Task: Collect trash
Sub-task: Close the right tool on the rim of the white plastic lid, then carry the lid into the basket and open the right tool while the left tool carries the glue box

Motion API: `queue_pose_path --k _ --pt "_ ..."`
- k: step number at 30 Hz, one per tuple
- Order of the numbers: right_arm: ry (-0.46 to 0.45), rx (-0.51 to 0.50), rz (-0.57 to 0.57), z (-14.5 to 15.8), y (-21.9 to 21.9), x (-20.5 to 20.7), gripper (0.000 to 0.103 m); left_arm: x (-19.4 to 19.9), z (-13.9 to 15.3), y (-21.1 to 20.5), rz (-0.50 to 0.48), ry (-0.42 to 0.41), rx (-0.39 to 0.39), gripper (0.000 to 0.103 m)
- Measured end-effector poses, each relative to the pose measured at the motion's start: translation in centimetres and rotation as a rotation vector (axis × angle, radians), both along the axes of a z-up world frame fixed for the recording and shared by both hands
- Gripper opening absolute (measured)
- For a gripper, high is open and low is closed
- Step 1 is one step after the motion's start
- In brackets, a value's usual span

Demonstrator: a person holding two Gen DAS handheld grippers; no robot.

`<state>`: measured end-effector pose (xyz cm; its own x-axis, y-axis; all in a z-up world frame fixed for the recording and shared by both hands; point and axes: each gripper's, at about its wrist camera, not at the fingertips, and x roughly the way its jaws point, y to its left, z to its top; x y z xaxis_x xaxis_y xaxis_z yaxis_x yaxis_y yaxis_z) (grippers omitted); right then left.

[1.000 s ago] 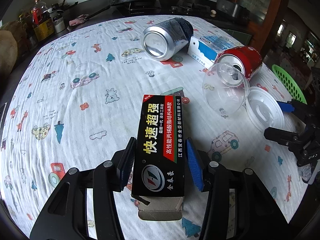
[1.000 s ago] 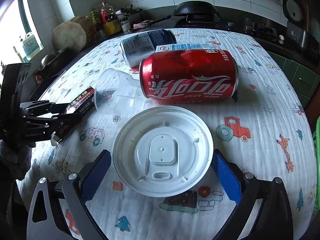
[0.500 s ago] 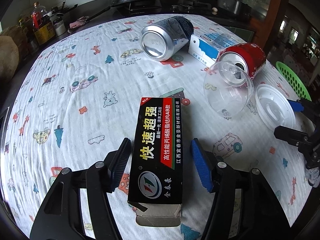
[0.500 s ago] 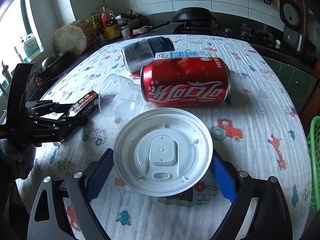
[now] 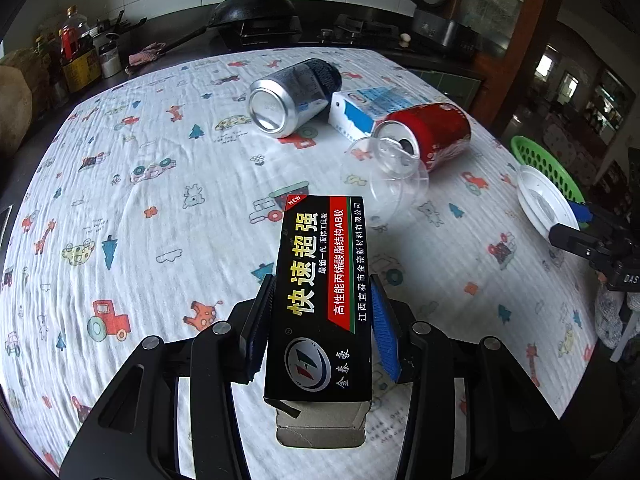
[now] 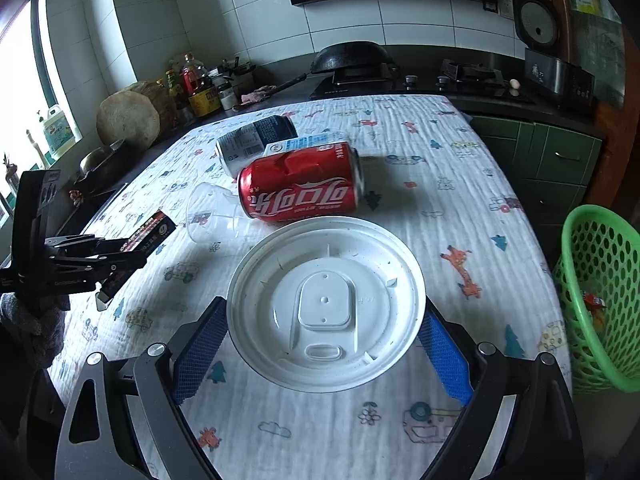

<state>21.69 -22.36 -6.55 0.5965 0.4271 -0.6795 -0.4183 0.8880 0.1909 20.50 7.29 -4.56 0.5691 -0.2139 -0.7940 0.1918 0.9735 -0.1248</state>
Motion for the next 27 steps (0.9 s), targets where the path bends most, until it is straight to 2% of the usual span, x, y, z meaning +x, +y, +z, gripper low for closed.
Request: queue_pose_path --k 6,11,20,27 --pt "-0.021 0.02 -0.126 0.9 -6.3 -0.5 0.089 -2.1 3.2 -3.7 -0.098 -0.062 -0.02 0.045" --pt "-0.033 0.018 -0.261 1.2 -12.9 0.0 0.089 -1.6 5.1 -8.3 -0.189 -0.093 -0.026 0.045" --pt "0.002 -0.012 -0.452 -1.1 -23.0 2.3 0.089 2.7 6.4 -19.0 -0.348 -0.105 -0.012 0.045" --pt "0.048 -0.048 -0.521 -3.5 -26.8 4.5 0.089 6.2 6.7 -27.2 -0.455 -0.106 0.037 0.045"
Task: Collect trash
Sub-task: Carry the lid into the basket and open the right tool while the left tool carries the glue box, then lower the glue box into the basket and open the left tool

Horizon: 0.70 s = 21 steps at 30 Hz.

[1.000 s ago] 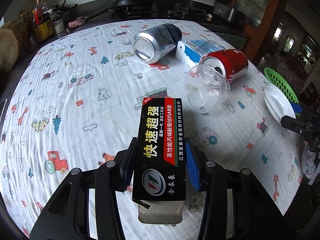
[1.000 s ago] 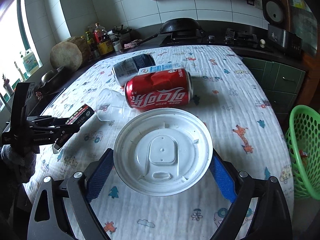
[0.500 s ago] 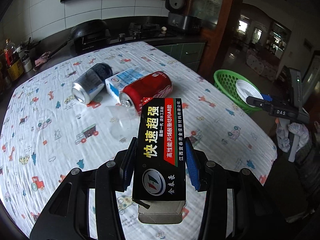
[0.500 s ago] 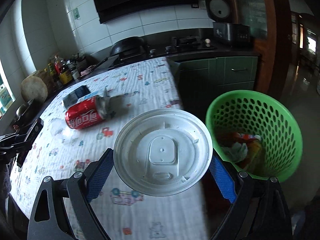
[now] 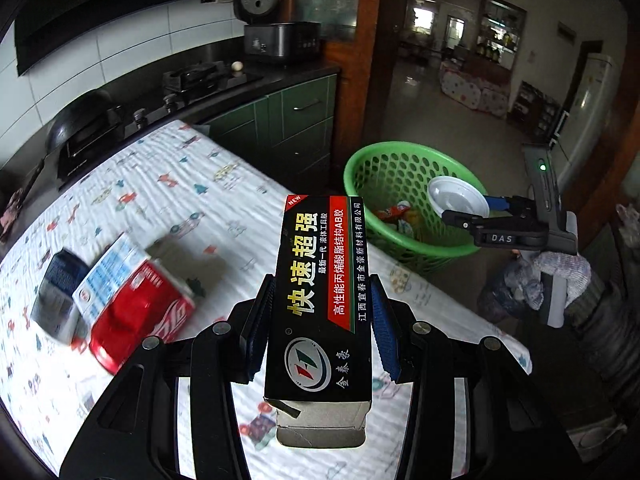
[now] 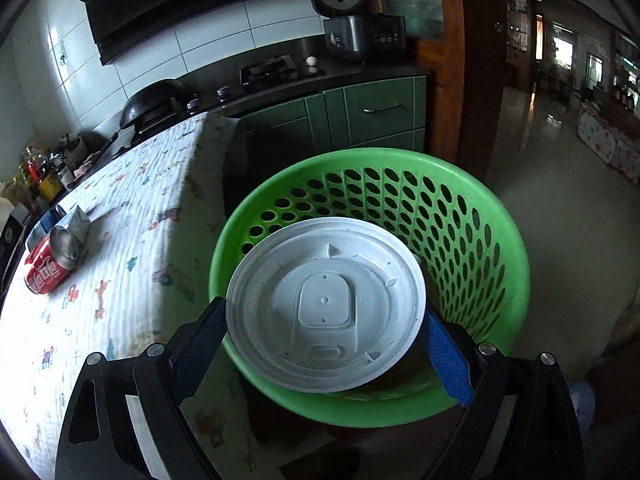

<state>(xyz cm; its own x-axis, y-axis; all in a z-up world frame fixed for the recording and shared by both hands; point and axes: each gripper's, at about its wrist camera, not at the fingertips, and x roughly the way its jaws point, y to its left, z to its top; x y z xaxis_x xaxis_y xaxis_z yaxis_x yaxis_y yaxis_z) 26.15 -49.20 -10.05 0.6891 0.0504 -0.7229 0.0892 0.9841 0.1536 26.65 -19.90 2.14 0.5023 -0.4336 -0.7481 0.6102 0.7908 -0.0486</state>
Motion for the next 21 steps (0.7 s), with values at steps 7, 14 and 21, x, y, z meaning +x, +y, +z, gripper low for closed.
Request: queue_pose_path --k 7,14,21 --pt "0.026 -0.019 -0.032 -1.4 -2.3 1.2 0.09 3.1 0.1 -6.4 -0.075 -0.006 0.032 0.045" --pt "0.012 -0.028 -0.054 -2.0 -4.1 0.7 0.093 5.3 -0.7 -11.9 -0.125 0.003 0.032 0.045" --pt "-0.028 0.001 -0.062 -1.4 -5.8 -2.3 0.093 6.9 -2.9 -16.7 -0.149 0.042 0.048 0.045"
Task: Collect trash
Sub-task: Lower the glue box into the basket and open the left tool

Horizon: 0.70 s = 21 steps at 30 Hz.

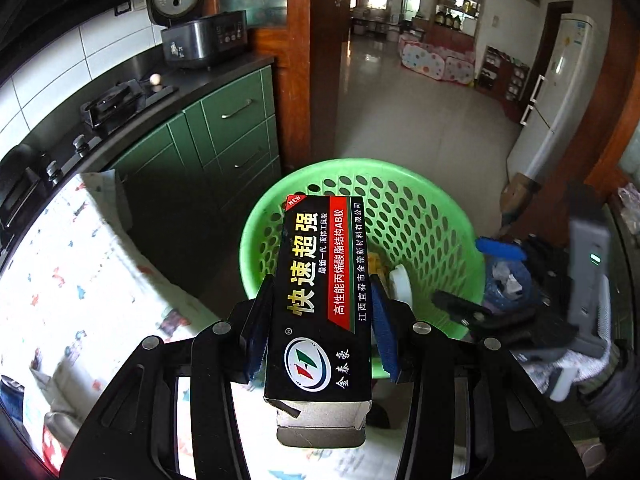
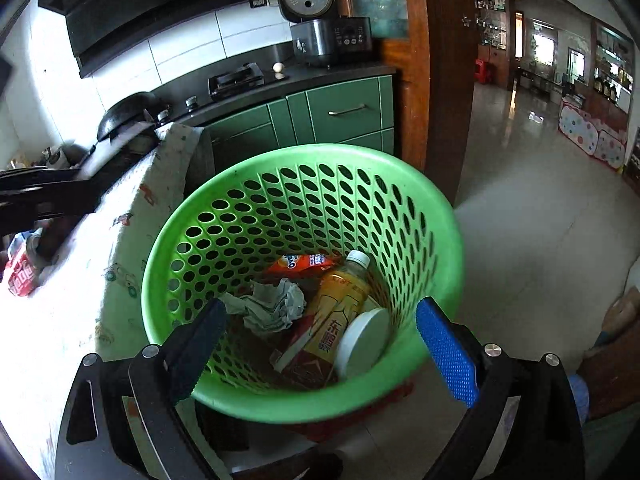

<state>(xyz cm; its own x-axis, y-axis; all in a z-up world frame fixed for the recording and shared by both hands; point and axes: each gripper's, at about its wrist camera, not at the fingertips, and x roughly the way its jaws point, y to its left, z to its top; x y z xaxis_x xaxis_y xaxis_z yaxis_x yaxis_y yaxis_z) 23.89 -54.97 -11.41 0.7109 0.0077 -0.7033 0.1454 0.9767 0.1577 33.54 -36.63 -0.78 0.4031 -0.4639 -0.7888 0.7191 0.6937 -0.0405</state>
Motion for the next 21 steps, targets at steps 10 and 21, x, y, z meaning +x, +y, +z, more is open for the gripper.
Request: queue_pose_path --k 10,21 --pt "-0.044 0.036 -0.008 0.4 -0.9 -3.4 0.093 1.9 -3.6 -4.2 0.014 0.067 0.012 0.047" --pt "-0.046 0.053 0.011 0.3 0.0 -4.3 0.093 1.1 -3.6 -3.6 0.02 0.065 -0.042 0.061"
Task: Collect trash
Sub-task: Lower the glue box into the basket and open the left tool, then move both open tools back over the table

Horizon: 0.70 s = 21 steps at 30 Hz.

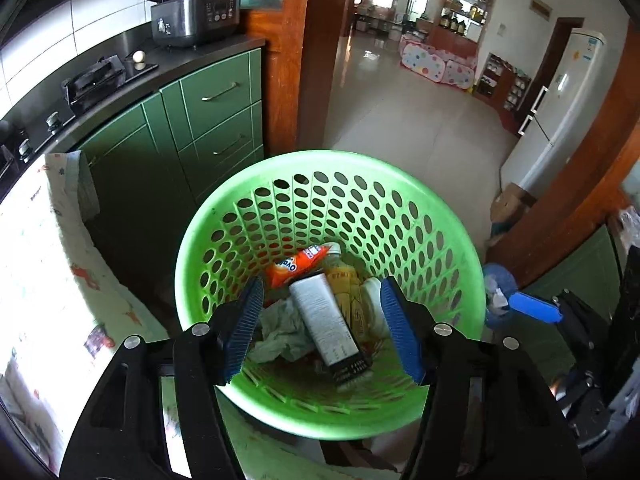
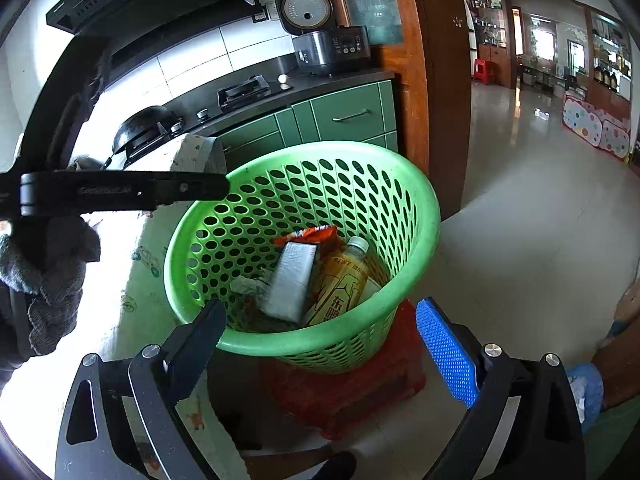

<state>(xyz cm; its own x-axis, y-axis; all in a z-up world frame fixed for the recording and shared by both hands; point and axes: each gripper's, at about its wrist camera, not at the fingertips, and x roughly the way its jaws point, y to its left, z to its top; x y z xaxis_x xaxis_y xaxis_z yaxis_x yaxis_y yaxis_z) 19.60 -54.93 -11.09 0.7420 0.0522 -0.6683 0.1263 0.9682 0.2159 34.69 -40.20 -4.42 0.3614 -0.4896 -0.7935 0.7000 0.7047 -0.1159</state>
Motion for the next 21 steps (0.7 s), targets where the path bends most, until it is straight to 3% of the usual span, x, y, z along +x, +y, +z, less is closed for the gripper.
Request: queue_pose_path --k 8,21 --pt "-0.032 0.001 0.038 1.8 2.4 -1.2 0.093 -3.6 2.4 4.9 0.021 -0.079 0.004 0.061" --pt "-0.059 -0.003 0.151 4.5 9.1 -1.5 0.093 -8.3 4.2 18.5 0.154 -0.146 -0.001 0.061"
